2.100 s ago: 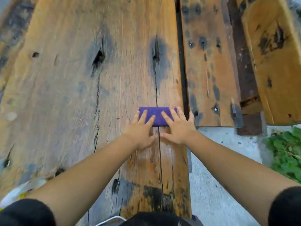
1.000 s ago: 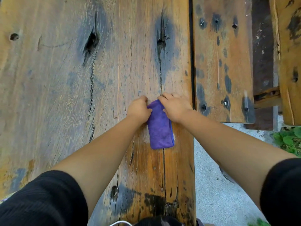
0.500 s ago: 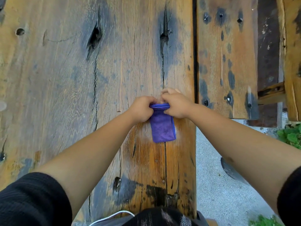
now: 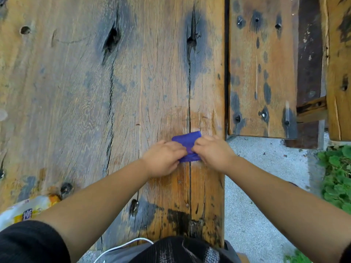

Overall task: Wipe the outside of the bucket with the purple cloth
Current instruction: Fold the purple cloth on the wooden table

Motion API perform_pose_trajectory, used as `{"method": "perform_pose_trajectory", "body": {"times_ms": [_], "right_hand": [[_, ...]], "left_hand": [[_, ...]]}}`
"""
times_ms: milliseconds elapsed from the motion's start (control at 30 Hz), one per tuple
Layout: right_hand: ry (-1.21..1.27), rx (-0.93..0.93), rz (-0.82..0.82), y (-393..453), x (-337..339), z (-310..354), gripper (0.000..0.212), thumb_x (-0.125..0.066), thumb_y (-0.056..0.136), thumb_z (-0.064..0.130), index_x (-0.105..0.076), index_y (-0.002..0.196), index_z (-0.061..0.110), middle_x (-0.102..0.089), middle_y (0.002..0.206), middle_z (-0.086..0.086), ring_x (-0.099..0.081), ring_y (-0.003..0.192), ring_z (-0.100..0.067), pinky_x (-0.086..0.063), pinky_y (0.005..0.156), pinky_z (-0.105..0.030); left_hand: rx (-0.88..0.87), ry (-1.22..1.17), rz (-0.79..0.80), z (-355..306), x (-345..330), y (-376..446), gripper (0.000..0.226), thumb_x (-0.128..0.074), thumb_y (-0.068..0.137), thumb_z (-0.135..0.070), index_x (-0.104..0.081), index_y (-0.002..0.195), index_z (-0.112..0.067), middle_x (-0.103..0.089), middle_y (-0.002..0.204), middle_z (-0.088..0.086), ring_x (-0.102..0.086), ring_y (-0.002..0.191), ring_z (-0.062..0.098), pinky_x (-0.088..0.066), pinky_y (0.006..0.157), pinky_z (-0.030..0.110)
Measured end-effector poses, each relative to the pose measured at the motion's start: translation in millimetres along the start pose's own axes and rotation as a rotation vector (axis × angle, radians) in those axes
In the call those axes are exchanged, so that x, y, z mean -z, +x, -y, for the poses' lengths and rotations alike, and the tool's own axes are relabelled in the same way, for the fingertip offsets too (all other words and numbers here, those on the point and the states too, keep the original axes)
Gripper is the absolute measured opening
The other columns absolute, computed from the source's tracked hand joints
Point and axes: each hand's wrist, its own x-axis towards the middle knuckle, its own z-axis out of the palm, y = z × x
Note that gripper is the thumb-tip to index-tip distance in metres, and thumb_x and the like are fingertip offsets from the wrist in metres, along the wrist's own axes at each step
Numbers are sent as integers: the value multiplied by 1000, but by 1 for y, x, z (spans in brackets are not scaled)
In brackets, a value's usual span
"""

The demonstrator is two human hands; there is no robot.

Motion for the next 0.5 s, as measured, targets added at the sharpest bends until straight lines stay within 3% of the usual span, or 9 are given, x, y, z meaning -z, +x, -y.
{"method": "perform_pose_trajectory", "body": {"times_ms": [67, 133, 233, 300, 400, 500], "right_hand": [[29, -8, -17, -10, -8, 2, 26, -61, 88, 29, -67, 113, 24, -62, 107, 5, -55, 106, -23, -42, 89, -40], [77, -61, -30, -9, -6, 2, 27, -57, 91, 39, -67, 114, 27, -64, 108, 8, -55, 108, -21, -42, 92, -42], [201, -252, -7, 8, 3, 3, 26, -49, 95, 48, -55, 113, 30, -68, 97, 10, -59, 101, -19, -37, 91, -40], [210, -362, -12, 21, 6, 1, 42, -50, 94, 50, -42, 128, 28, -70, 94, 3, -62, 96, -24, -40, 87, -42], [146, -420, 74, 33, 8, -8, 70, -57, 87, 58, -27, 145, 35, -57, 121, -6, -50, 116, -29, -40, 91, -45], [179, -387, 124, 34, 10, -14, 60, -62, 76, 65, -47, 131, 43, -40, 129, -1, -31, 124, -27, -27, 100, -47]], "left_hand": [[-17, 50, 83, -2, -10, -8, 50, -53, 93, -32, -52, 142, -22, -51, 148, 0, -44, 138, 19, -37, 107, 45], [54, -79, 62, -4, -12, -10, 49, -51, 94, -36, -51, 141, -24, -53, 146, 0, -45, 137, 18, -37, 110, 47], [248, -408, -254, -9, -10, 2, 31, -60, 92, -25, -63, 122, -17, -67, 110, 0, -62, 105, 20, -50, 93, 45], [492, -502, -353, -9, -9, 17, 41, -65, 90, -28, -57, 129, -15, -60, 116, 2, -58, 110, 23, -48, 95, 41], [790, -464, -150, -3, -11, 33, 69, -70, 82, -49, -45, 138, -18, -44, 127, 9, -44, 119, 29, -43, 100, 41], [726, -313, -25, 0, -16, 30, 63, -70, 79, -56, -53, 130, -23, -40, 124, 6, -40, 114, 27, -41, 99, 40]]}}
